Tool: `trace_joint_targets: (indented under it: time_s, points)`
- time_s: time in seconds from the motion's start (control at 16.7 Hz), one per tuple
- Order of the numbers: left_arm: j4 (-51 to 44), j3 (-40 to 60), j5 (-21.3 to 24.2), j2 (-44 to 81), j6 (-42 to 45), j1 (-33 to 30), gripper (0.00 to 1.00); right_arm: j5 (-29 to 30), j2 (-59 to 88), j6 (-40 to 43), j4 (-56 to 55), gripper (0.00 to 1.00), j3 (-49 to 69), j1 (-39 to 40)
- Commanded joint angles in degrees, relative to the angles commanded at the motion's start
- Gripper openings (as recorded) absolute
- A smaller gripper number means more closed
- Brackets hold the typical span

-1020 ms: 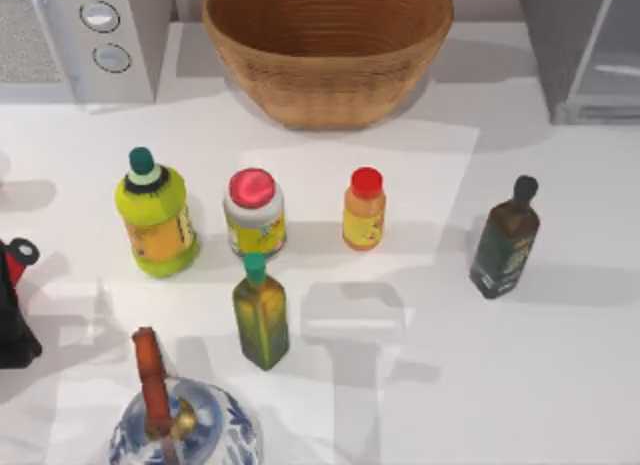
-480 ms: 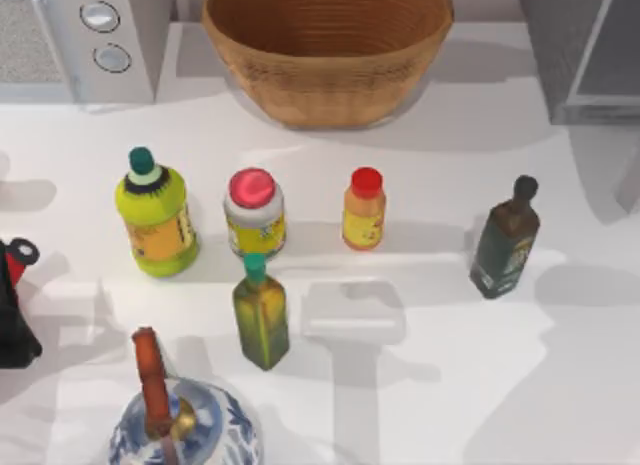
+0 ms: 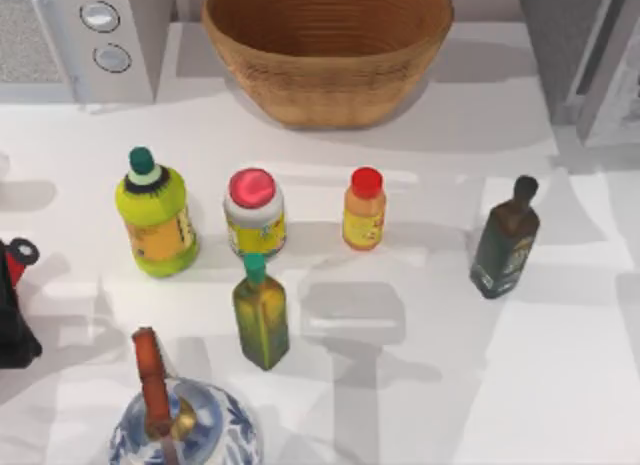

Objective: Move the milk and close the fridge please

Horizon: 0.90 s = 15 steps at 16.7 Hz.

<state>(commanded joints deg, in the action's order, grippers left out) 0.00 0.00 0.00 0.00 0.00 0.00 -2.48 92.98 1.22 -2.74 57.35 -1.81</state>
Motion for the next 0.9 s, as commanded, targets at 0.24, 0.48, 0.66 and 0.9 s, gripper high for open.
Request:
trace_joint_targets:
  time_s: [0.24,0.48,0.66,0.9]
  points:
    - [0.0,0.0,0.0,0.0,0.0,0.0,1.0,0.3,-0.2,-0.2,-0.2,1.0,-0.2,0.3]
    - [0.0,0.0,0.0,0.0,0.0,0.0,1.0,0.6,1.8,0.0,0.4,1.0,1.7,-0.4]
    - [0.0,0.0,0.0,0.0,0.0,0.0,1.0,0.7,6.6,0.0,1.6,1.0,7.8,-0.4]
    - [0.0,0.0,0.0,0.0,0.0,0.0,1.0,0.8,14.6,-0.1,3.7,1.0,17.8,-0.4]
